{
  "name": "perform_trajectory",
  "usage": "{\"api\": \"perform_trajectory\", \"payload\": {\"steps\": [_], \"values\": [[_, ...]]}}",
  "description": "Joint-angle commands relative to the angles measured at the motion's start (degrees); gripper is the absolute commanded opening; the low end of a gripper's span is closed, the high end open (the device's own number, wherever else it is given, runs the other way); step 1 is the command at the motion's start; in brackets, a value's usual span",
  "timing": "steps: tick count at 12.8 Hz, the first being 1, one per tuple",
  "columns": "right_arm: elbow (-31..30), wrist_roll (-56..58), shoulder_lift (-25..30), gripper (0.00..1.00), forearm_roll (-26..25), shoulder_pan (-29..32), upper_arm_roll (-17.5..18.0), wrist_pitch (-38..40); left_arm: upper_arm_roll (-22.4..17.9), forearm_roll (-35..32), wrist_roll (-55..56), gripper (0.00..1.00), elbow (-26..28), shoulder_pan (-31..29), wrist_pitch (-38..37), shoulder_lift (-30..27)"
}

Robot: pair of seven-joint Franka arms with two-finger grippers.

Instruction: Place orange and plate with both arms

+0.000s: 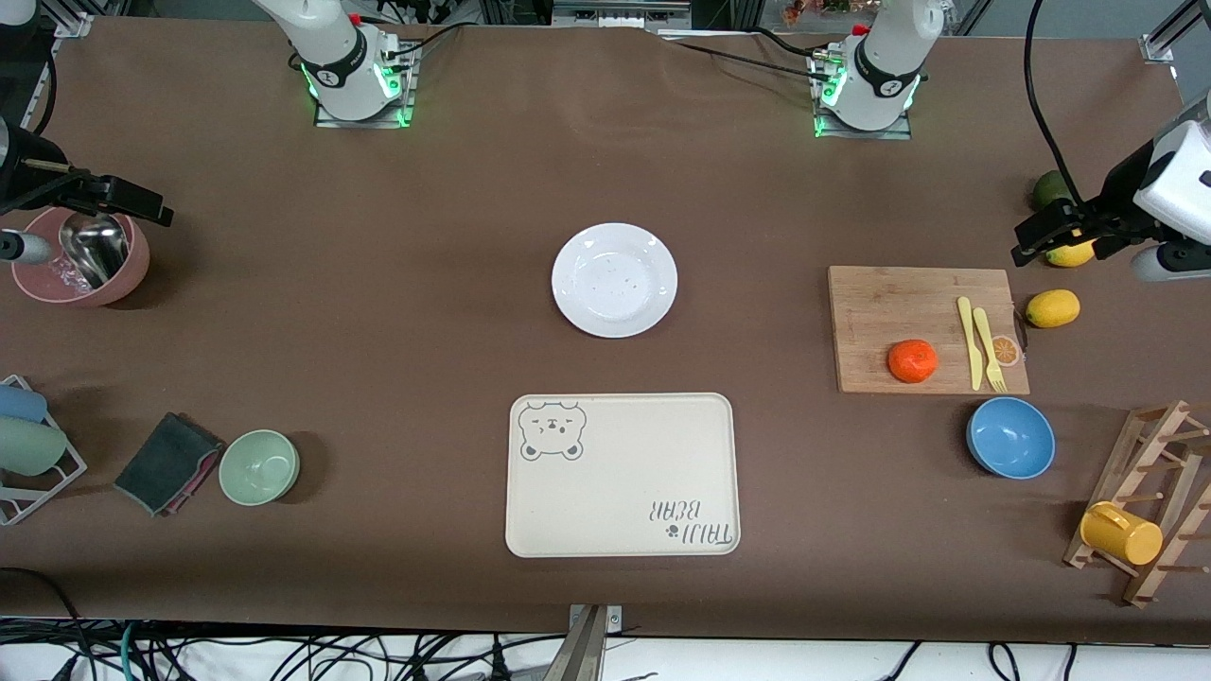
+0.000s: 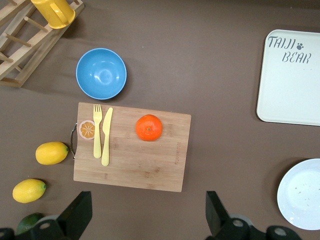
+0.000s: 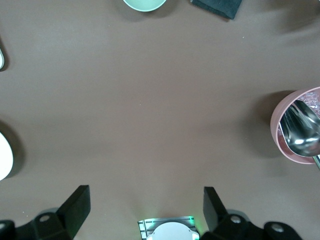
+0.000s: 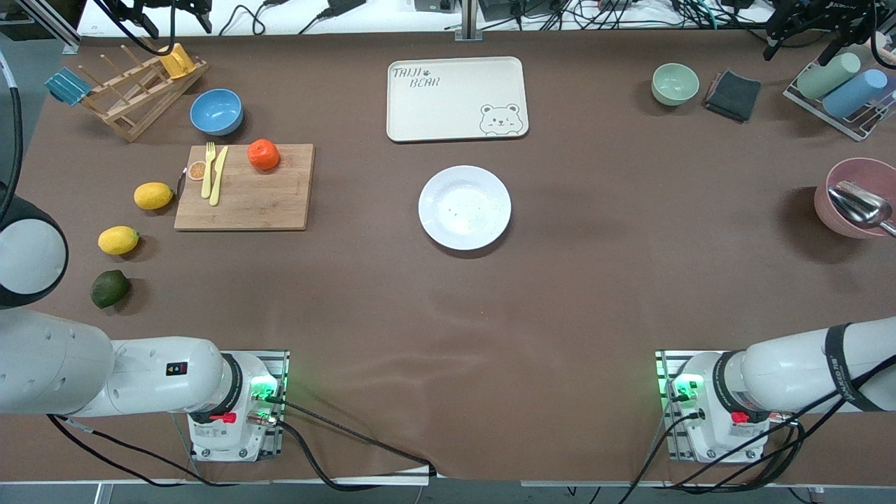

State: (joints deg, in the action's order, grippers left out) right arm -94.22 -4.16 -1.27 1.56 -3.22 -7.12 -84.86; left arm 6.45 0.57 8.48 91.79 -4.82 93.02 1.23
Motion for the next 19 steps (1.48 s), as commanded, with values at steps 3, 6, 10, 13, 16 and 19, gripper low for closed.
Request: {"api": "perform_trajectory", "payload": {"steps": [3,6,10,13,16,19], "values": [[0.3,0.3,0.1,1.0,-0.1,0.1,-0.1,0.6,-0.2,1.2,-1.0,1.0,-0.3,-0.2,-0.2,-0.2],[0.3,0.3,0.1,1.0,0.0,0.1,-0.1,0.6,-0.2,1.1,-1.2,1.0,0.6,-0.3,-0.6,-0.1],[0.3,0.4,0.1,1.0,0.0,0.1,-0.1,0.6,-0.2,0.5,-1.5,1.0,2.5,-0.5,-0.1,-0.2],[0.3,0.3,0.1,1.0,0.0,0.1,-0.1,0.6,-0.2,-1.3,-1.5,1.0,4.5,-0.4,3.4,0.6],[0.3,0.4,0.1,1.0,0.0,0.1,-0.1,0.6,-0.2,-1.3,-1.6,1.0,4.6,-0.6,4.4,2.8],[0.3,0.4,0.1,1.0,0.0,0.1,-0.1,0.6,-0.4,-1.0,-1.5,1.0,7.4,-0.4,10.0,4.6]]}}
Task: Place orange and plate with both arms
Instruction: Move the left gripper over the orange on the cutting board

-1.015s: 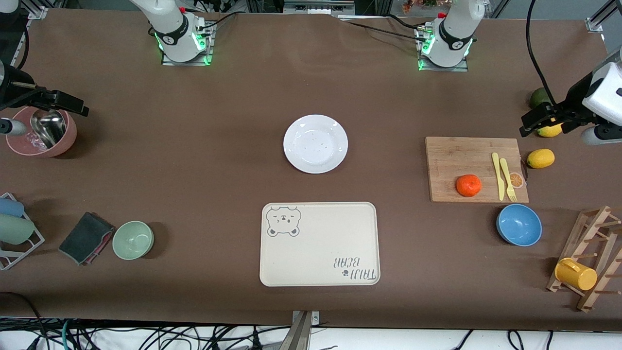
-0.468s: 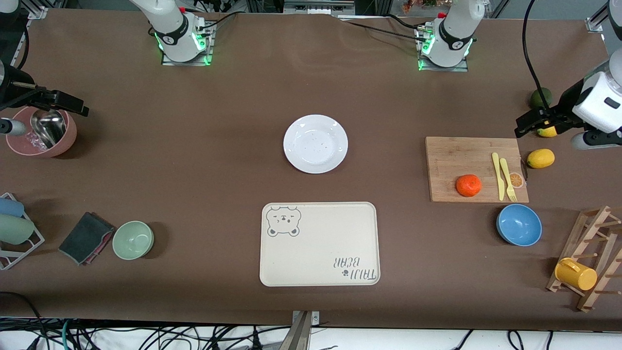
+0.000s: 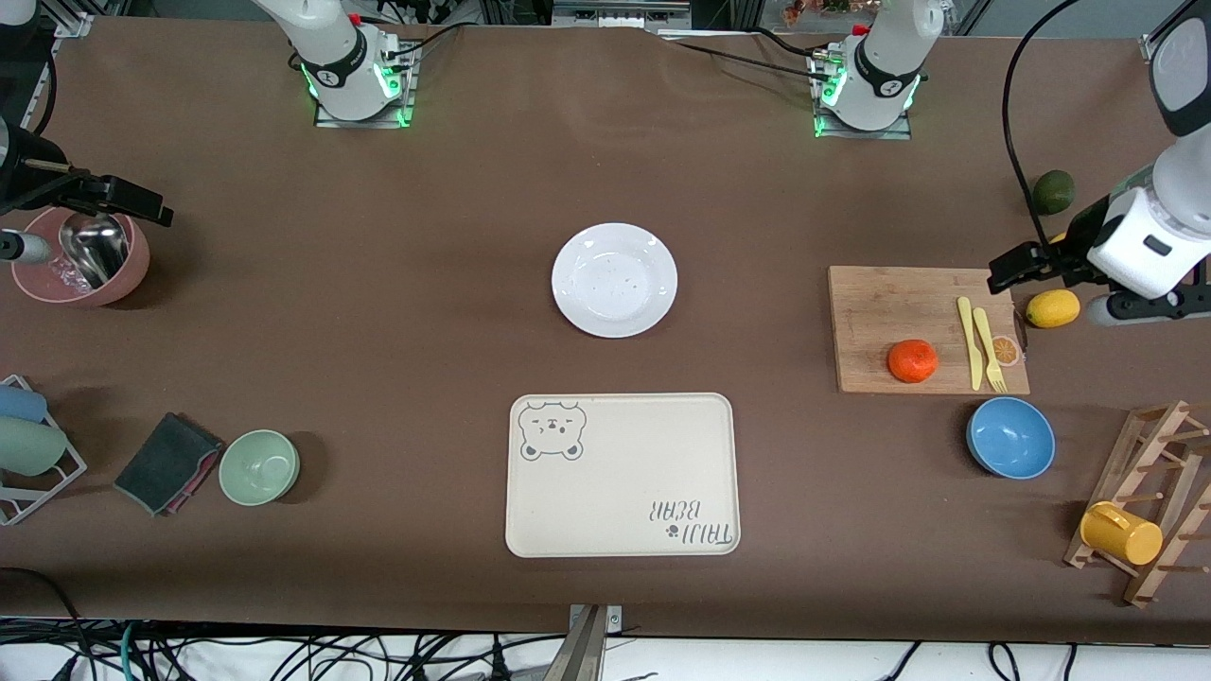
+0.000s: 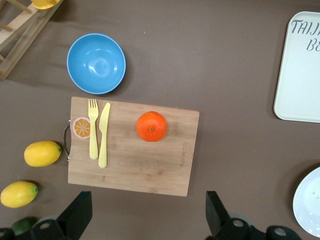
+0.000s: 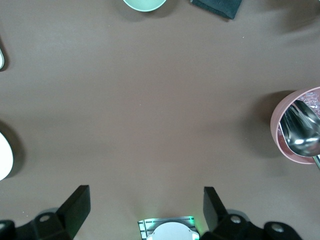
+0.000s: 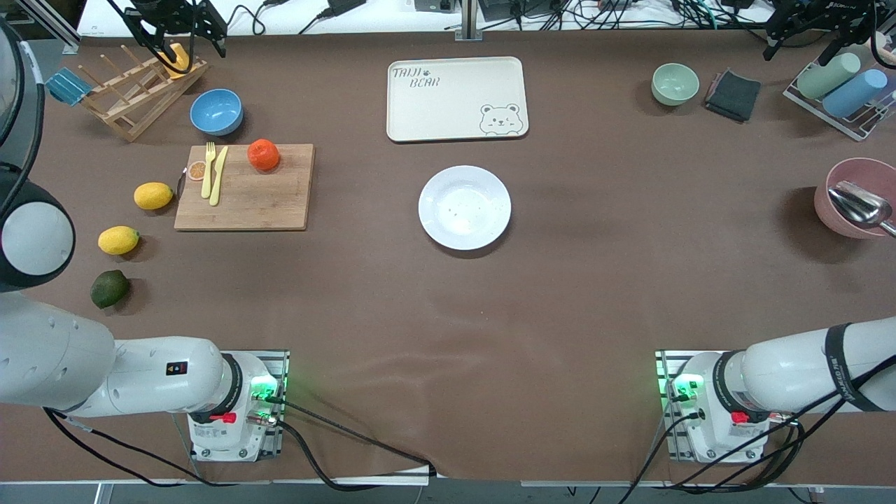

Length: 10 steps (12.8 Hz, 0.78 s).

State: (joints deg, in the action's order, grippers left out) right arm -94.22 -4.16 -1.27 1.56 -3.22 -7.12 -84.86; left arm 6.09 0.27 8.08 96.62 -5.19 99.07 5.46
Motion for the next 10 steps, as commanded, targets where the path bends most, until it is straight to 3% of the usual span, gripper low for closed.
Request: {"api": "perform_trajectory", "payload": {"steps": [1,4,5,10], "values": [[0.3,0.4,0.1,1.0,0.0,0.1,-0.1,0.6,0.0,-0.7,-1.1,1.0,5.7,0.2,7.2,0.0],[0.3,0.4,0.1,1.0,0.0,0.1,-0.1,0.6,-0.3,-0.9,-1.1,1.0,15.0,-0.1,20.7,0.9],[0.3,0.4,0.1,1.0,0.0,0.1,-0.1,0.6,-0.3,-0.9,-1.0,1.0,16.4,-0.2,21.5,0.9],[0.3,0.4,0.1,1.0,0.0,0.1,-0.1,0.6,-0.5,-0.9,-1.2,1.0,17.0,-0.1,24.8,7.5]]}}
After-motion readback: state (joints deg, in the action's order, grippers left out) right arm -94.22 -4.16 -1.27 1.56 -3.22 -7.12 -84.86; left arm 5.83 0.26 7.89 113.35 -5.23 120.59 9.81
